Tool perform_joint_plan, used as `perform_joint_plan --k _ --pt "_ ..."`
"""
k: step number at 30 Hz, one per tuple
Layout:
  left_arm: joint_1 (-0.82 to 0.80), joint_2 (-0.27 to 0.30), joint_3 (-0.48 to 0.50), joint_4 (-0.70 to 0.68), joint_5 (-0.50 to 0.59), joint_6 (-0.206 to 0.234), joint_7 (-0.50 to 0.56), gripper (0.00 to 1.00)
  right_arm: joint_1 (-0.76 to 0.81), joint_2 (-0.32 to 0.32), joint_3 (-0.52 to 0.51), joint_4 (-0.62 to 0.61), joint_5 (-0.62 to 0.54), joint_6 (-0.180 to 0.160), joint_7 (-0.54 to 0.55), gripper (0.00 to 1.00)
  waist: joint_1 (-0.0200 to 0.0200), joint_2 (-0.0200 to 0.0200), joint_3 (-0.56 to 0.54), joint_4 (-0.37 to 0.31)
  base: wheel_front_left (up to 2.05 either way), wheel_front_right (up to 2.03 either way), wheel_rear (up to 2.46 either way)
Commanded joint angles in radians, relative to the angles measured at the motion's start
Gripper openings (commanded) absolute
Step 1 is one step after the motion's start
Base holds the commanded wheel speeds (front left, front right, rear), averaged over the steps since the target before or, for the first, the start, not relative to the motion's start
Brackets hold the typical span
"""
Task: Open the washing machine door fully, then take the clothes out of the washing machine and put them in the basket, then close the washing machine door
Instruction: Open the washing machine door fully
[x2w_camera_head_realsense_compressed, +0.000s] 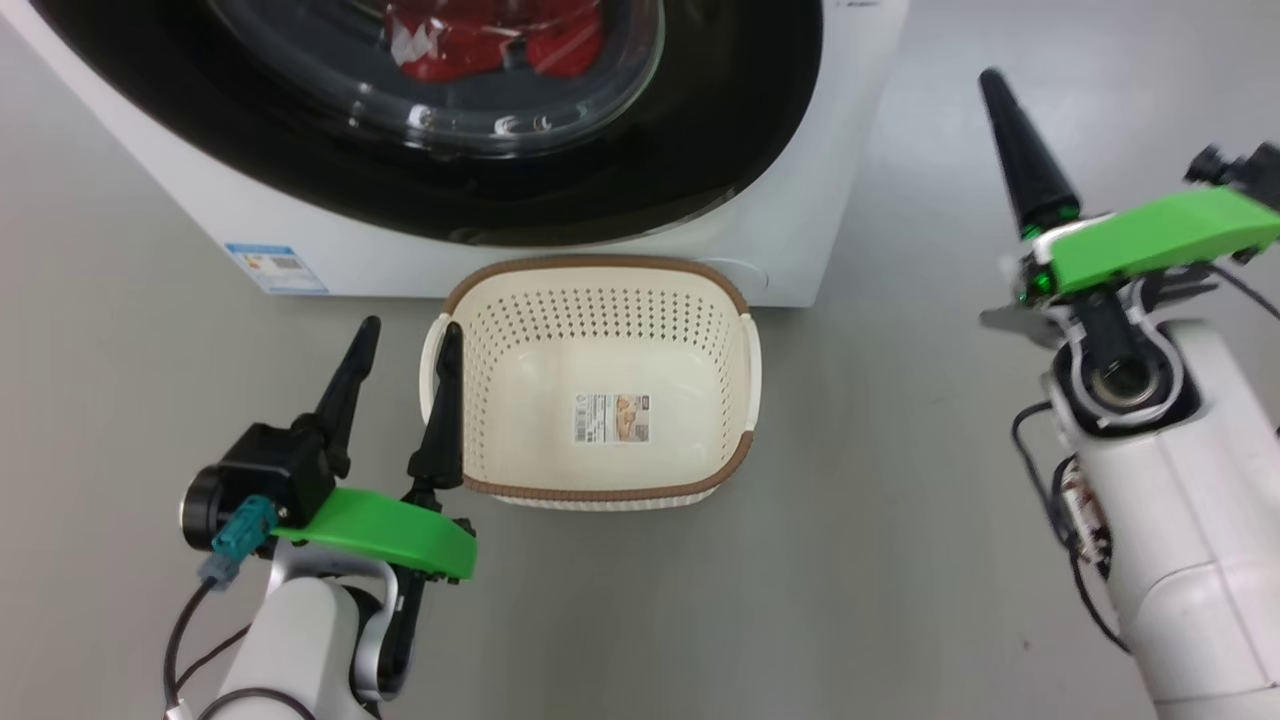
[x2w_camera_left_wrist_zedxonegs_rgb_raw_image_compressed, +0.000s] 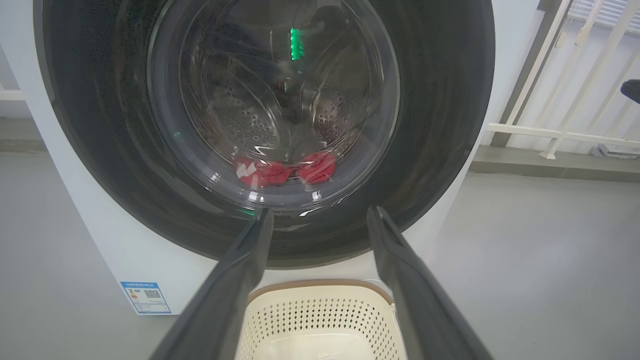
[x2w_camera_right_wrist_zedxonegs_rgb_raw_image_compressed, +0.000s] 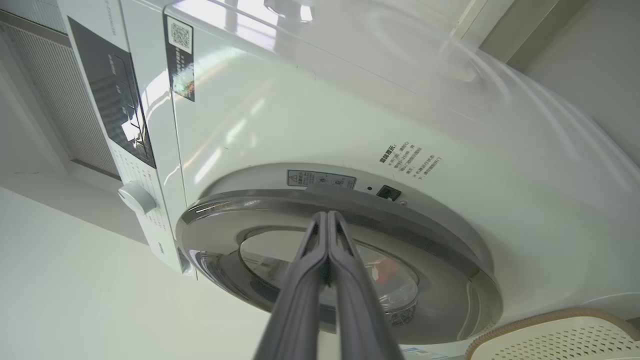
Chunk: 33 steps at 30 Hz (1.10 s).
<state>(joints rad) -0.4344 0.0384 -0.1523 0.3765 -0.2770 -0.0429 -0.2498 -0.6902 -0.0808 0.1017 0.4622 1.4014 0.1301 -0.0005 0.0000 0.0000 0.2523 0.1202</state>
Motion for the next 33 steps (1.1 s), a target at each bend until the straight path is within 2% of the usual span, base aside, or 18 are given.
perform_joint_plan --k 1,4,8,19,24,33 --pt "-0.026 0.014 0.025 -0.034 -0.011 0.005 -0.012 1.00 -0.045 -0.003 -0.005 -0.033 0.049 0.001 0.028 0.00 0.0000 0.0000 0.037 0.029 0.00 0.00 0.00" --pt "-0.032 0.014 0.020 -0.036 -0.029 0.000 -0.012 1.00 -0.075 -0.007 -0.035 -0.029 0.132 0.001 0.084 0.00 0.0000 0.0000 0.062 0.039 0.00 0.00 0.00" --pt "-0.045 0.013 0.016 -0.050 -0.040 -0.002 -0.012 1.00 -0.111 -0.020 -0.047 -0.016 0.172 0.001 0.135 0.00 0.0000 0.0000 0.094 0.043 0.00 0.00 0.00" --pt "-0.082 0.012 0.004 -0.131 -0.044 -0.001 -0.012 1.00 -0.310 -0.042 -0.080 0.115 0.339 0.001 0.379 0.00 0.0000 0.0000 0.201 0.040 0.00 0.00 0.00" --pt "-0.097 0.012 -0.001 -0.144 -0.044 -0.001 -0.012 1.00 -0.388 -0.056 -0.074 0.160 0.362 0.001 0.453 0.00 0.0000 0.0000 0.243 0.046 0.00 0.00 0.00" --pt "-0.130 0.012 -0.007 -0.152 -0.043 -0.011 -0.012 1.00 -0.489 -0.054 -0.068 0.204 0.371 0.001 0.513 0.00 0.0000 0.0000 0.308 0.068 0.00 0.00 0.00"
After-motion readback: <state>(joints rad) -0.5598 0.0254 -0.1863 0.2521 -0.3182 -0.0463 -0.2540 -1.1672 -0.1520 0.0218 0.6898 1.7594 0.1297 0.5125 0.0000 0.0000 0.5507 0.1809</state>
